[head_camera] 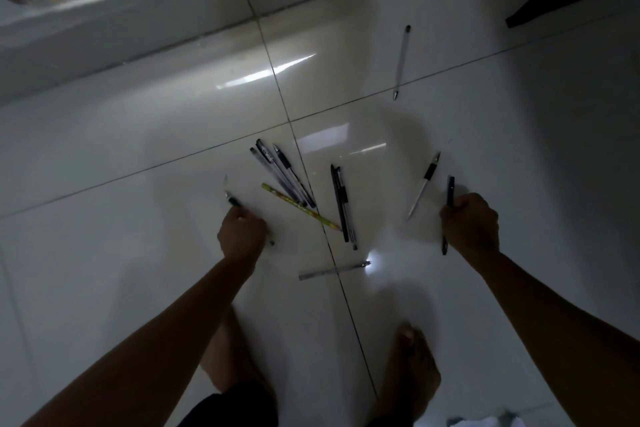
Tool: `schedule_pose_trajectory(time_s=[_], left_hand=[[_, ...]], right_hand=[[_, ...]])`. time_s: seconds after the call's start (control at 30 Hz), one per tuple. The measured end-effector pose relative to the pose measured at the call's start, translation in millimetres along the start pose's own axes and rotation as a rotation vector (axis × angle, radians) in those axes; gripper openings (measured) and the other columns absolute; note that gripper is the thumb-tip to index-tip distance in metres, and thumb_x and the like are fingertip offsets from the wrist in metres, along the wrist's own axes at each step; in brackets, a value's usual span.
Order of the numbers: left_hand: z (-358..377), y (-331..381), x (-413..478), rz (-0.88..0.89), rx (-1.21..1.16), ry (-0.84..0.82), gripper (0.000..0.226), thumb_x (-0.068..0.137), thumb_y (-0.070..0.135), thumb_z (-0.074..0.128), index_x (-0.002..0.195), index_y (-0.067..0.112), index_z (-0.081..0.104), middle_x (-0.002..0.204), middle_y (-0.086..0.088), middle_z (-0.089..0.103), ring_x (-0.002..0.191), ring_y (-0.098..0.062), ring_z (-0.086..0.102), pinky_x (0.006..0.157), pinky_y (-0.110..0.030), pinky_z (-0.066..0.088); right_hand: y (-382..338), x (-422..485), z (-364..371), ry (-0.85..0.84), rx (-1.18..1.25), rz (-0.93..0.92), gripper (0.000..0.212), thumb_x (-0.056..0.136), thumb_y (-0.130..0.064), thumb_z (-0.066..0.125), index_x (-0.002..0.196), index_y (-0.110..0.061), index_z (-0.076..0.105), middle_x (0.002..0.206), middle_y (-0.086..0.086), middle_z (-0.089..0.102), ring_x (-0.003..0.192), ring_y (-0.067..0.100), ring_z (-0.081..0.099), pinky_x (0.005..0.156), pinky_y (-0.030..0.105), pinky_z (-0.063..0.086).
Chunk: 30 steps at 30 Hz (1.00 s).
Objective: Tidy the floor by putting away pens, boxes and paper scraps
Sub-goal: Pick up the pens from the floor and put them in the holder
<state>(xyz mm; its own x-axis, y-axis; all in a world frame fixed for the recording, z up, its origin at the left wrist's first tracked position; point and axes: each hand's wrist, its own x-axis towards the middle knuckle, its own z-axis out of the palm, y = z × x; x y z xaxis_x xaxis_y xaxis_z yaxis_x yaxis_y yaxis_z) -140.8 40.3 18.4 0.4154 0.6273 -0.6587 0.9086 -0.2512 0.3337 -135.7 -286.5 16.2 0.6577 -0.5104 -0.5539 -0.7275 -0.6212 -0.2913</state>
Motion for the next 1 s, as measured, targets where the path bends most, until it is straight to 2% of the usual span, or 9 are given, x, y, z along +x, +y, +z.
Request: schedule_pose_trajectory(time_s=[0.07, 0.13, 0.23, 0.3, 0.37, 0.43, 0.6, 0.87, 1.0], left_hand=[[3, 19, 3, 0.059, -0.017, -0.038, 0.014, 0.087, 0.017, 0.050, 0.085, 0.019, 0.063, 0.103, -0.011, 0.068, 0.097, -0.030, 0.062, 0.089, -0.041, 0.053], [9, 37, 9, 0.127, 0.014, -0.050, 0.018, 0.089, 0.019, 0.051, 0.098, 0.012, 0.065, 0.108, -0.011, 0.066, 0.101, -0.030, 0.062, 0.090, -0.037, 0.052], [21, 64, 11, 0.101, 0.055, -0.122, 0.063, 0.080, 0.055, 0.056, 0.113, 0.001, 0.060, 0.117, -0.018, 0.061, 0.103, -0.031, 0.060, 0.085, -0.033, 0.050], [28, 77, 10, 0.060, 0.101, -0.157, 0.094, 0.072, 0.068, 0.061, 0.132, -0.001, 0.043, 0.138, -0.025, 0.043, 0.119, -0.035, 0.050, 0.099, -0.042, 0.047], [34, 86, 7, 0.083, 0.160, -0.164, 0.103, 0.074, 0.060, 0.069, 0.143, -0.001, 0.022, 0.150, -0.023, 0.021, 0.132, -0.038, 0.036, 0.107, -0.044, 0.039], [40, 91, 7, 0.159, 0.191, -0.168, 0.097, 0.073, 0.050, 0.074, 0.141, 0.002, 0.023, 0.149, -0.022, 0.019, 0.130, -0.039, 0.038, 0.105, -0.046, 0.042], [50, 94, 8, 0.316, 0.295, -0.165, 0.064, 0.083, 0.029, 0.071, 0.126, 0.002, 0.034, 0.133, -0.022, 0.036, 0.117, -0.040, 0.048, 0.097, -0.045, 0.046], [49, 88, 2, 0.461, 0.375, -0.156, 0.040, 0.090, 0.008, 0.055, 0.124, 0.002, 0.034, 0.117, -0.024, 0.046, 0.106, -0.041, 0.049, 0.075, -0.037, 0.038], [51, 79, 8, 0.549, 0.399, -0.163, 0.032, 0.091, -0.001, 0.049, 0.119, 0.000, 0.034, 0.115, -0.025, 0.043, 0.102, -0.040, 0.048, 0.076, -0.036, 0.038]], right_hand=[[-13, 7, 1, 0.015, 0.023, 0.011, 0.026, 0.093, -0.014, 0.055, 0.112, 0.004, 0.055, 0.112, 0.024, 0.061, 0.101, 0.039, 0.059, 0.079, 0.038, 0.048], [-28, 14, 4, 0.013, 0.053, 0.004, 0.030, 0.094, -0.019, 0.055, 0.114, 0.003, 0.053, 0.115, 0.024, 0.060, 0.103, 0.039, 0.058, 0.080, 0.038, 0.047], [-45, 20, 11, 0.008, 0.070, -0.044, 0.057, 0.088, -0.042, 0.062, 0.120, 0.003, 0.048, 0.120, 0.022, 0.056, 0.106, 0.037, 0.057, 0.079, 0.039, 0.047], [-53, 19, 17, -0.010, 0.053, -0.079, 0.076, 0.078, -0.055, 0.069, 0.125, 0.000, 0.045, 0.122, 0.019, 0.051, 0.110, 0.035, 0.054, 0.081, 0.041, 0.050], [-60, 16, 23, -0.024, 0.023, -0.116, 0.083, 0.071, -0.055, 0.075, 0.126, -0.002, 0.042, 0.123, 0.018, 0.048, 0.111, 0.035, 0.053, 0.083, 0.047, 0.052], [-65, 14, 31, -0.041, 0.015, -0.171, 0.079, 0.071, -0.046, 0.079, 0.124, -0.001, 0.042, 0.123, 0.018, 0.046, 0.110, 0.035, 0.052, 0.082, 0.047, 0.052], [-73, 7, 45, -0.057, 0.099, -0.272, 0.038, 0.082, -0.016, 0.072, 0.110, -0.003, 0.050, 0.115, 0.016, 0.052, 0.104, 0.034, 0.054, 0.079, 0.035, 0.044], [-87, 3, 48, -0.080, -0.052, -0.285, 0.035, 0.083, -0.011, 0.067, 0.113, -0.002, 0.052, 0.114, 0.017, 0.057, 0.101, 0.033, 0.057, 0.074, 0.032, 0.044], [-91, -4, 50, -0.047, -0.158, -0.395, 0.022, 0.094, -0.016, 0.052, 0.109, 0.000, 0.054, 0.117, 0.018, 0.048, 0.087, 0.033, 0.058, 0.065, 0.031, 0.038]])
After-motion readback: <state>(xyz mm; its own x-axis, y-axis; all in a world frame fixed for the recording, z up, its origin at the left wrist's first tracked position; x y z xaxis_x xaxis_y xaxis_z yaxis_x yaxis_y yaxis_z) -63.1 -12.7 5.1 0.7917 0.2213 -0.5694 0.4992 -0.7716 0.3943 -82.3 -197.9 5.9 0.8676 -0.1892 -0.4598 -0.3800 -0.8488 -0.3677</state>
